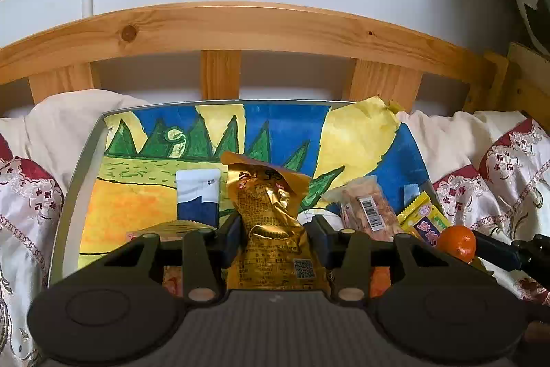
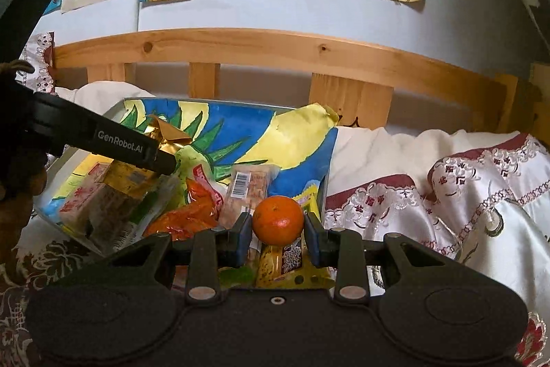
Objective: Organize snacks
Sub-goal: 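Lower the gold packet and mandarin into the tray and open both grippers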
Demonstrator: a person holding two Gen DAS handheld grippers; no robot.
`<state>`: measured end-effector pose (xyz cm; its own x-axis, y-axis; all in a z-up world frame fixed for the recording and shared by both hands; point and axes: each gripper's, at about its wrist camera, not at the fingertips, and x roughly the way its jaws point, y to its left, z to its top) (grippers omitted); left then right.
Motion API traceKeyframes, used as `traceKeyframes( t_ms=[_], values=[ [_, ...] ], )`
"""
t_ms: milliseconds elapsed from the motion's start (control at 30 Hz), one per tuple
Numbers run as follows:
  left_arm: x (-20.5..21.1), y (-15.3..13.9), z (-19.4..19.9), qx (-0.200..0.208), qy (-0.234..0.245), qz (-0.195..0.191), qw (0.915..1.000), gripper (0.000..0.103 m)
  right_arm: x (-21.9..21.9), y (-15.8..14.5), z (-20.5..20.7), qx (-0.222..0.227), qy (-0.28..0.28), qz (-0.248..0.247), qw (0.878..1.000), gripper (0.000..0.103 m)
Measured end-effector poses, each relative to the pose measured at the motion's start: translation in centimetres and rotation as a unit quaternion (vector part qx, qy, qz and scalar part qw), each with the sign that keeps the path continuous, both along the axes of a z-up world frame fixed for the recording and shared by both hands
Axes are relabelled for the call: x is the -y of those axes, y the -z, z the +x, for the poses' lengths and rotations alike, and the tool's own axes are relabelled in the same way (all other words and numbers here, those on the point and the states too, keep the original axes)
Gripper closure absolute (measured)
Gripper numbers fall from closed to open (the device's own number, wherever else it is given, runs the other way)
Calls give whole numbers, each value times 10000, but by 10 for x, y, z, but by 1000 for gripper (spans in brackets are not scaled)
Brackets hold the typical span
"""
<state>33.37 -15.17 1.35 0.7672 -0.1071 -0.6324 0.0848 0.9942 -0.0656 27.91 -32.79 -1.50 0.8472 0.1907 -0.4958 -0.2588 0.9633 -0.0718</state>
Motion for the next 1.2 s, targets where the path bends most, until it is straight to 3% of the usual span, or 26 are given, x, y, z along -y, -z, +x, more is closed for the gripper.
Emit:
traceKeyframes(
  t_ms=[533, 667, 900, 1200],
  values=[
    [3, 5, 1, -41, -8, 54, 10000, 47, 1, 1, 1, -76, 35, 61, 9999, 67],
    [1, 4, 0, -9, -39, 7, 10000, 45, 2, 1, 1, -49, 43, 84, 9999, 62],
    [-3, 2, -4, 50, -100, -109, 9999, 32, 2, -1, 0, -7, 61, 122, 9999, 59],
    [-13, -10, -16, 285, -289, -234, 9989, 16, 4, -8, -5, 115, 115, 259, 9995, 46]
  ],
)
